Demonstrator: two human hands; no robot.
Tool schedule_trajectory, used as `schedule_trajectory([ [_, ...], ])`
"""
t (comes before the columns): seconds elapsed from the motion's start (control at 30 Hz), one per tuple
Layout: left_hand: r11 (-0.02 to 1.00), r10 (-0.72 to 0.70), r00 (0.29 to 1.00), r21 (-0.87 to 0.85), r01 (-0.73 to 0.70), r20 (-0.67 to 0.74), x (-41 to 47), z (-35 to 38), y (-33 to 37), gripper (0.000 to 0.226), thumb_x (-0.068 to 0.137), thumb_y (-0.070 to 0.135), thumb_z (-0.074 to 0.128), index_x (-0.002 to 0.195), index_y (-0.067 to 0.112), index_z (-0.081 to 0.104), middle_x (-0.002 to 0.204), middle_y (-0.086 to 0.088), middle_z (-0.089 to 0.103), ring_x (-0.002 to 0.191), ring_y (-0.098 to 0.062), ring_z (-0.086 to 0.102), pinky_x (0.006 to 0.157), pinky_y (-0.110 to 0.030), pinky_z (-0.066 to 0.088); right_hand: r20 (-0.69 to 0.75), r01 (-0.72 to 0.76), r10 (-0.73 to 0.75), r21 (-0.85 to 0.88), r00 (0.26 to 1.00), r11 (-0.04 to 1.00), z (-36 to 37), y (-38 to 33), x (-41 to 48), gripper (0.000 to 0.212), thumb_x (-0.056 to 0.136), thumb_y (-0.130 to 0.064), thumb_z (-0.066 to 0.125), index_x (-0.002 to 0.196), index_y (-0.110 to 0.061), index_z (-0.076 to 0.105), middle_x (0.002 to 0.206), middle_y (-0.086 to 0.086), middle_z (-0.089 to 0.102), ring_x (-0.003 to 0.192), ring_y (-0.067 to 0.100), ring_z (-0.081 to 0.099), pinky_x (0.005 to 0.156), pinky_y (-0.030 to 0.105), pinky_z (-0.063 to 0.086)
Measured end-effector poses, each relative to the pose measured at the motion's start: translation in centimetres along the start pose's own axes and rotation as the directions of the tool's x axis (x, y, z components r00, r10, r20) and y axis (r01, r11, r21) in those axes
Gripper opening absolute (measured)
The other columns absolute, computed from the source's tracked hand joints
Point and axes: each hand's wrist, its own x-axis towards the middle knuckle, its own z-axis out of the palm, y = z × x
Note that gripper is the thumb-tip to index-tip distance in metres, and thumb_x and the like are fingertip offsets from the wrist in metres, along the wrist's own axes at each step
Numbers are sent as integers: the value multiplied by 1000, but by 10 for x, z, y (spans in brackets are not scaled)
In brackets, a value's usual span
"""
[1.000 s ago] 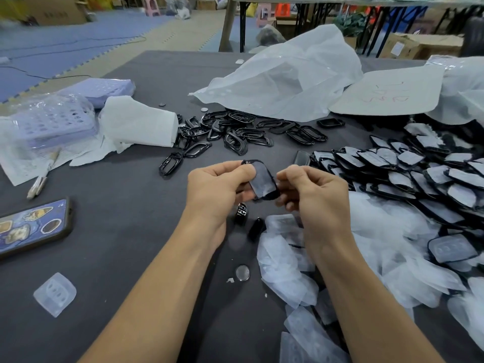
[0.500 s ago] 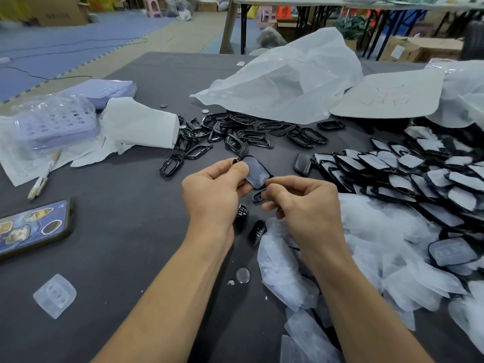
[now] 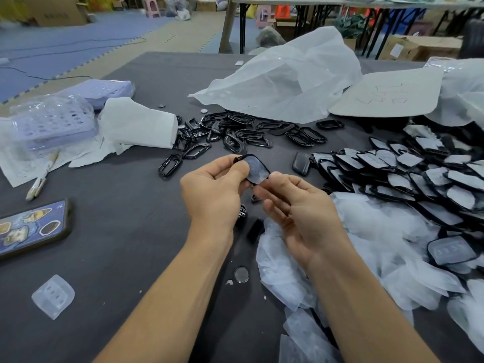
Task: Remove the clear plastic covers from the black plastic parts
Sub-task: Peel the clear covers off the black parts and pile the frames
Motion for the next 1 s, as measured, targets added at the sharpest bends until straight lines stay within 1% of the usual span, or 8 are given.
schedule_trajectory([
  [0.17,982,125,989,130,-135,83,-4,1,-2,24,82,6,81,75,28,82,78,-1,80,74,-19,77,80,-38,63,-59,26,-22,56,998,998,-1,-1,1,19,85,2,74,93,-7,59,69,11,72,58,16,71,49,16,54],
  [0.3,975,162,978,130,-179,131,-6,2,-2,34,83,2,81,75,35,82,75,4,80,68,-8,73,70,-27,62,-91,38,-32,65,995,997,-2,-1,2,20,81,6,75,83,-8,61,65,9,68,51,12,65,48,15,52],
  [0.37,978,160,978,109,-175,136,-6,2,-2,35,84,1,80,74,34,82,74,3,79,67,-8,72,70,-27,63,-95,38,-32,65,995,997,-3,-1,2,24,81,9,75,83,-11,62,65,6,68,50,11,62,48,15,50],
  [0.53,989,123,987,72,-131,104,-4,1,-3,32,84,1,79,74,31,83,78,-2,80,72,-18,74,79,-43,64,-17,92,-92,-7,996,996,-4,-1,3,25,82,13,71,86,-11,67,65,2,66,53,7,58,49,14,45],
  [0.67,994,93,992,44,-97,79,-2,0,-4,26,84,1,77,74,24,83,78,-4,80,70,-18,75,75,-36,63,20,175,-174,-158,985,972,-1,2,3,24,81,14,73,83,-10,75,73,10,68,58,12,58,54,17,48],
  [0.8,998,65,996,10,-65,69,-2,1,-4,26,85,-2,76,74,20,83,75,-4,79,66,-17,72,69,-33,63,53,228,-223,-304,973,925,-2,1,4,23,81,10,73,76,-10,81,66,8,70,52,11,54,51,17,45],
  [0.9,997,75,993,19,-77,96,-3,2,-3,30,86,-2,77,73,25,83,74,-3,78,67,-16,70,74,-37,64,78,228,-215,-322,974,919,-3,0,5,26,83,9,71,73,-12,81,63,6,68,50,9,51,50,16,43],
  [1.0,996,82,991,19,-84,110,-3,1,-2,30,86,-1,77,73,26,83,72,-2,78,64,-13,69,69,-32,62,112,210,-183,-324,977,922,-5,-1,4,26,85,6,70,70,-15,79,62,3,65,50,8,48,47,15,38],
])
